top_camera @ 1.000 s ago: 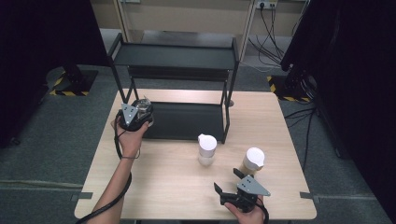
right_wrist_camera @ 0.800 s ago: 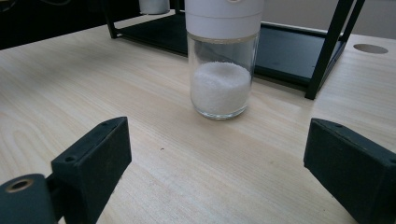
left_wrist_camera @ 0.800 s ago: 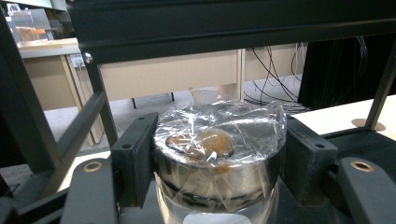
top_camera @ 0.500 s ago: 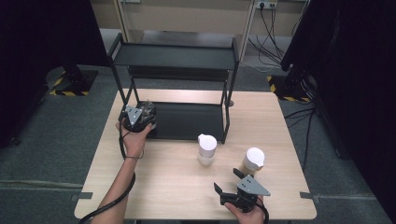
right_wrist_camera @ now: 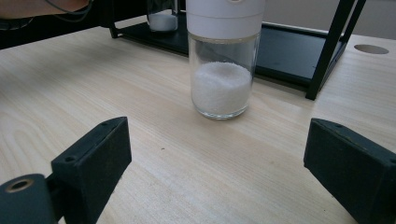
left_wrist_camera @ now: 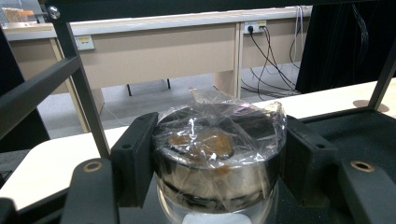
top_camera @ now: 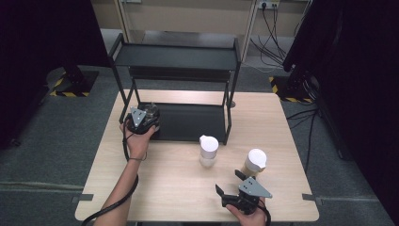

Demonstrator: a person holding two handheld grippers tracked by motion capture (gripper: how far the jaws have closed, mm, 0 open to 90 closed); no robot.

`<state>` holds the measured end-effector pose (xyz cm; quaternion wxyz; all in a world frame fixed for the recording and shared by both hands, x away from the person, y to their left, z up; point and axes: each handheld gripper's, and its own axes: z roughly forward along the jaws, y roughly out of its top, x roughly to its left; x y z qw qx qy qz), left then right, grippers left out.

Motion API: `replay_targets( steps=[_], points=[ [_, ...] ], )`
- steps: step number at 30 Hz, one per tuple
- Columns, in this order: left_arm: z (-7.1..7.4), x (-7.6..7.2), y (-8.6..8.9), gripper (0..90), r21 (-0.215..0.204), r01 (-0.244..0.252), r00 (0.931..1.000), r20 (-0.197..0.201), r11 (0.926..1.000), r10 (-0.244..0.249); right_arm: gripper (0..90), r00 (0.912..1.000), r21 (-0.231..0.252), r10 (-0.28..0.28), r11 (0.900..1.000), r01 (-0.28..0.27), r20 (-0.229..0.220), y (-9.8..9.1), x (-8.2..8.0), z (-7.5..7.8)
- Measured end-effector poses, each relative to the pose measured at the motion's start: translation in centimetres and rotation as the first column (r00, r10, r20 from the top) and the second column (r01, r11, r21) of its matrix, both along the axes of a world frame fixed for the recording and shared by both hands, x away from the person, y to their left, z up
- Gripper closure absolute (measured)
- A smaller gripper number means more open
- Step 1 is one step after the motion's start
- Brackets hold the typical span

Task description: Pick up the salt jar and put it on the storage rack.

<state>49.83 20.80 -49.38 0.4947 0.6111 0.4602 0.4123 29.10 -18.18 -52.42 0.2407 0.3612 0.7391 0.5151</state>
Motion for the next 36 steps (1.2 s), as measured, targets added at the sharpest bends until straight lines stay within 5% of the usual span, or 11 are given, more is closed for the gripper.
replay_targets(
  steps=[26,36],
  points=[
    [-0.42,-0.12,0.42,34.2,-0.014,0.015,0.9997,-0.016,0.9998,-0.016,7.9,1.0000,-0.009,0.004,0.9999,-0.004,0.003,0.08,-0.05,0.00],
    [-0.56,-0.45,0.58,25.8,-0.043,0.007,0.9997,-0.022,0.9990,-0.008,7.9,1.0000,-0.012,0.005,0.9999,-0.005,0.003,0.11,-0.06,0.00]
  ],
)
